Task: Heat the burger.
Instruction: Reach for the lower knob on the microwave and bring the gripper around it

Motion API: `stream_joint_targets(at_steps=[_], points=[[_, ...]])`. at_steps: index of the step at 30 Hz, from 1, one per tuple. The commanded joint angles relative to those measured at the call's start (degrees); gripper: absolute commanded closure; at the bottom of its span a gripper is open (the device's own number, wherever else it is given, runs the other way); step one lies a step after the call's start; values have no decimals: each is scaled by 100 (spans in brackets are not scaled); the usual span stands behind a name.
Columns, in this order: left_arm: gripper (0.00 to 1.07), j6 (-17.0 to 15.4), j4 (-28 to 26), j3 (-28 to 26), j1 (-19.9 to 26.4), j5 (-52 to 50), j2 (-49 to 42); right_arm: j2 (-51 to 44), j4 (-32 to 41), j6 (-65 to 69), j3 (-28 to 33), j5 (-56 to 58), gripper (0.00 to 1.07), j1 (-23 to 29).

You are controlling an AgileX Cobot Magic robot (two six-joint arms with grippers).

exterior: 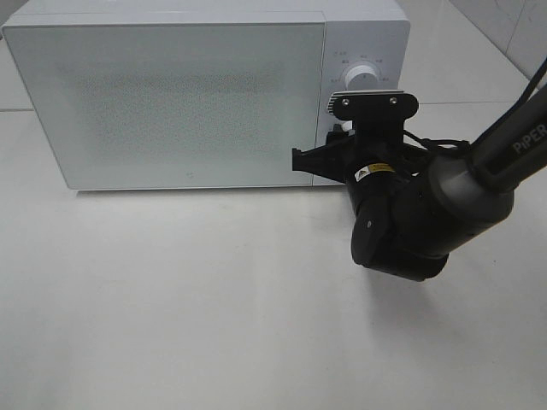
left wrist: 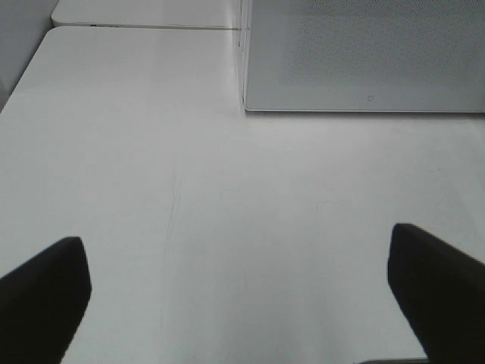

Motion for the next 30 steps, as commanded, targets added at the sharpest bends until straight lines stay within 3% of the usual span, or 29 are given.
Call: stream_joint_targets(at_steps=[1,11,24,30], points=[[7,0,11,17,-6,-74,-92,11,-115,46,-92,-579,107,-57],[7,0,11,17,-6,-74,-92,11,-189,974,-86,-796,107,-57],[7,0,11,17,-6,-74,-92,-6,-796,4824,-86,-922,107,-57],[7,0,11,17,-6,-74,-92,-6,-985,5907,-86,-1117,107,-57]])
